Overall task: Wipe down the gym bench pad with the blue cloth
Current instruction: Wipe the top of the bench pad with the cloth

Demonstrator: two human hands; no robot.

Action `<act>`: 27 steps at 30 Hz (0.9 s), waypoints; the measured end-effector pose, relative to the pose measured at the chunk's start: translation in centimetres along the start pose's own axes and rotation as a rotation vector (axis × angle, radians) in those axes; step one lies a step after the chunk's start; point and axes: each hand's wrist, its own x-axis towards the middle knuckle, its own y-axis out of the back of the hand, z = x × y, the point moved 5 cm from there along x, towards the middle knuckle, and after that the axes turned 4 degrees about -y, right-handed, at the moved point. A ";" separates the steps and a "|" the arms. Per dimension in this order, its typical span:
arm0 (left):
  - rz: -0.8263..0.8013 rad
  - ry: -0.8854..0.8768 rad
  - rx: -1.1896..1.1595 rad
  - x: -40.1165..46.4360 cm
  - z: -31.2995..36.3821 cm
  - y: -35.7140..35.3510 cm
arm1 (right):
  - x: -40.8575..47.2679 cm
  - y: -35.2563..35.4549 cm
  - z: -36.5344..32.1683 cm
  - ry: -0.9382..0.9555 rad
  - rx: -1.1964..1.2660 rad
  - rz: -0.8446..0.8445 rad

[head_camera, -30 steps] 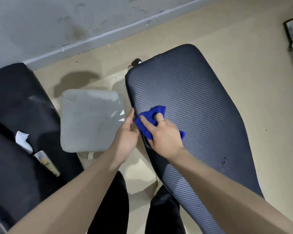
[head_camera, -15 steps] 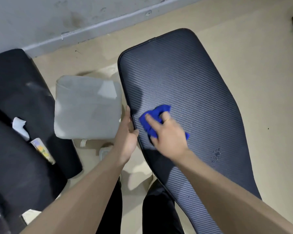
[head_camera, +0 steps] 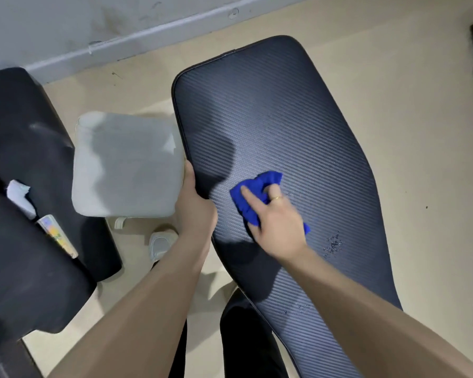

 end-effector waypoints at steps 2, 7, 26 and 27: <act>-0.008 -0.008 0.076 -0.1 0.3 -0.2 | -2.1 -0.8 -0.2 0.169 -0.035 -0.078; -0.052 0.095 0.390 -0.6 -0.7 -2.3 | 2.6 2.6 7.0 -0.132 -0.036 0.102; 0.034 0.012 0.793 -4.2 2.1 -10.6 | 1.7 5.5 14.4 -0.268 -0.207 0.098; 0.046 0.017 0.794 -4.1 2.3 -10.8 | 0.8 4.8 13.2 -0.157 -0.208 0.071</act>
